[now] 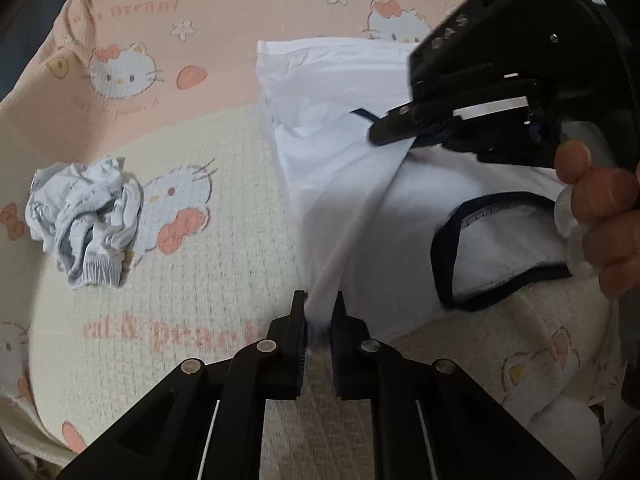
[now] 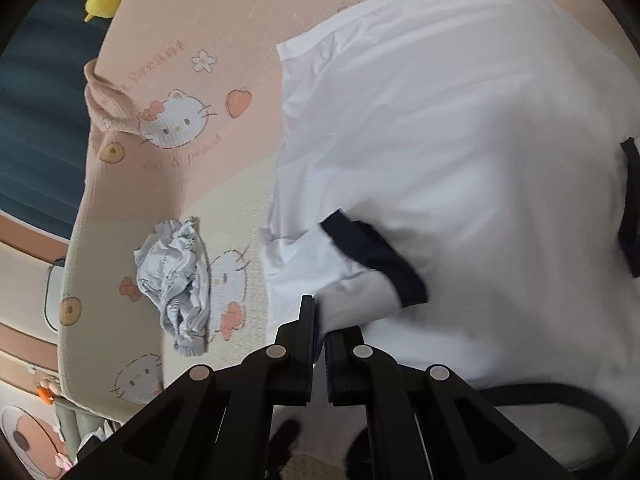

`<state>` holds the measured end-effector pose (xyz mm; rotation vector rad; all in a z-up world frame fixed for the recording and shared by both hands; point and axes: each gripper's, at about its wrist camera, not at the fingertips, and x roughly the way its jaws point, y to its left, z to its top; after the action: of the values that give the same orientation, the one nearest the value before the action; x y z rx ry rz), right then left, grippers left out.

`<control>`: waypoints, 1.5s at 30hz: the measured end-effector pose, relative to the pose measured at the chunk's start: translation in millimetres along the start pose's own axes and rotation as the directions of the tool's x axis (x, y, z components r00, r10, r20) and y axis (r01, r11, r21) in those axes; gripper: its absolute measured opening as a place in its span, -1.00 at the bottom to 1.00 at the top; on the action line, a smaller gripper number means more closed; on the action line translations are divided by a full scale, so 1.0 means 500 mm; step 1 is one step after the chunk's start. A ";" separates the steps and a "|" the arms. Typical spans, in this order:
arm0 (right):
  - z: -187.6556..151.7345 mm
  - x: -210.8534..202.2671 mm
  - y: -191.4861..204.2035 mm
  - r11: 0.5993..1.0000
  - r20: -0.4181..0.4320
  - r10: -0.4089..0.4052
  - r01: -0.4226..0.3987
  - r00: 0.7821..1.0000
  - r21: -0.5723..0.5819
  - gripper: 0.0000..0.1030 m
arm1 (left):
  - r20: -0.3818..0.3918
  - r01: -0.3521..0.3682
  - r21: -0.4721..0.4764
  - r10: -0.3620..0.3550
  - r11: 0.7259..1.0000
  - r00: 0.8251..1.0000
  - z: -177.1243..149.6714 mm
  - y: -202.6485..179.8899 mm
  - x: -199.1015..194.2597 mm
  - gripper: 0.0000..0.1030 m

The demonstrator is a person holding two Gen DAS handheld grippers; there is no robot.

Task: Fold clothes

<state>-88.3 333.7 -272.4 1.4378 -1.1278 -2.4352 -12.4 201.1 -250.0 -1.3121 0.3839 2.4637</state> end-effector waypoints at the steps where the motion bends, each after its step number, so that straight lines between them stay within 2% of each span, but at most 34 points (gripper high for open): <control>1: 0.002 -0.001 -0.006 1.000 0.000 0.003 -0.003 1.000 0.005 -0.94 | -0.003 -0.004 -0.007 0.004 1.000 1.000 -0.001 0.001 -0.003 -0.84; 8: 0.007 0.001 -0.031 0.997 0.009 0.045 -0.045 0.999 0.063 -0.91 | 0.033 -0.006 0.027 0.005 1.000 0.999 -0.007 -0.015 -0.023 -0.84; 10: 0.009 0.005 -0.036 0.996 0.009 0.052 -0.052 0.999 0.077 -0.61 | 0.043 0.006 0.041 -0.008 0.999 0.999 -0.009 -0.023 -0.026 -0.84; 11: 0.010 0.007 -0.038 0.995 0.009 0.055 -0.056 0.998 0.083 -0.33 | 0.047 0.009 0.047 -0.011 0.999 0.999 -0.010 -0.028 -0.028 -0.84; 16: 0.015 0.018 -0.050 0.990 0.011 0.073 -0.073 0.997 0.117 -0.30 | 0.044 0.009 0.074 -0.012 0.997 0.999 -0.012 -0.049 -0.032 -0.84; 17: 0.016 0.021 -0.052 0.989 0.012 0.076 -0.077 0.997 0.124 -0.40 | 0.048 0.003 0.084 -0.007 0.996 0.999 -0.014 -0.054 -0.033 -0.84; 18: 0.018 0.018 -0.050 0.993 0.015 0.053 -0.054 0.998 0.108 -0.88 | 0.050 -0.002 0.097 -0.003 0.995 0.999 -0.015 -0.058 -0.035 -0.84; 19: 0.021 0.015 -0.047 0.996 0.020 0.021 -0.023 1.000 0.086 -0.99 | 0.053 -0.007 0.110 0.001 0.994 0.999 -0.017 -0.062 -0.037 -0.84; 23: 0.029 -0.001 -0.032 0.994 0.048 -0.105 0.105 0.993 -0.002 -0.99 | 0.057 -0.020 0.169 0.010 0.985 0.998 -0.026 -0.085 -0.048 -0.86; 26: 0.036 -0.012 -0.022 0.977 0.075 -0.196 0.201 0.978 -0.065 -0.99 | 0.027 -0.009 0.192 0.004 0.981 1.000 -0.038 -0.102 -0.036 -0.86; 27: 0.038 -0.009 -0.029 0.975 0.056 -0.207 0.211 0.977 -0.071 -0.99 | 0.013 -0.002 0.196 -0.001 0.981 1.000 -0.048 -0.107 -0.030 -0.86; 31: 0.037 0.005 -0.072 0.987 0.000 -0.158 0.158 0.988 0.007 -0.99 | 0.014 -0.022 0.215 0.019 0.976 1.000 -0.053 -0.118 -0.019 -0.86; 36: 0.035 0.000 -0.078 0.993 0.011 -0.115 0.115 0.993 0.024 -0.99 | 0.018 -0.067 0.167 0.065 0.984 0.998 -0.051 -0.115 -0.032 -0.86; 38: 0.035 -0.008 -0.080 0.994 0.020 -0.105 0.104 0.994 0.032 -0.99 | 0.022 -0.056 0.118 0.054 0.991 0.998 -0.050 -0.106 -0.045 -0.85; 40: 0.036 -0.012 -0.084 0.996 0.005 -0.081 0.081 0.997 0.041 -0.98 | 0.006 0.008 0.056 -0.009 0.998 1.000 -0.043 -0.093 -0.056 -0.84; 41: 0.034 -0.013 -0.087 0.996 -0.008 -0.070 0.070 0.998 0.058 -0.92 | 0.000 0.037 0.026 -0.037 0.999 0.999 -0.039 -0.086 -0.059 -0.81; 42: 0.031 -0.014 -0.090 0.995 -0.020 -0.058 0.060 0.998 0.077 -0.75 | -0.002 0.054 0.000 -0.054 0.999 0.999 -0.029 -0.076 -0.054 -0.77; 43: 0.028 -0.016 -0.093 0.994 -0.031 -0.046 0.049 0.998 0.096 -0.63 | -0.004 0.071 -0.025 -0.071 0.997 0.997 -0.020 -0.066 -0.049 -0.54; 44: 0.024 -0.021 -0.095 0.993 -0.028 -0.019 0.022 0.999 0.117 -0.40 | -0.003 0.083 -0.045 -0.083 0.996 0.997 -0.012 -0.058 -0.046 -0.08; 45: 0.018 -0.027 -0.094 0.991 -0.026 0.007 -0.003 1.000 0.131 -0.20 | 0.007 0.079 -0.049 -0.079 0.996 0.997 -0.012 -0.059 -0.047 0.15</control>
<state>-75.1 378.3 -290.0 1.4957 -1.3063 -2.3716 16.3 221.9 -235.9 -1.3137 0.2659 2.4248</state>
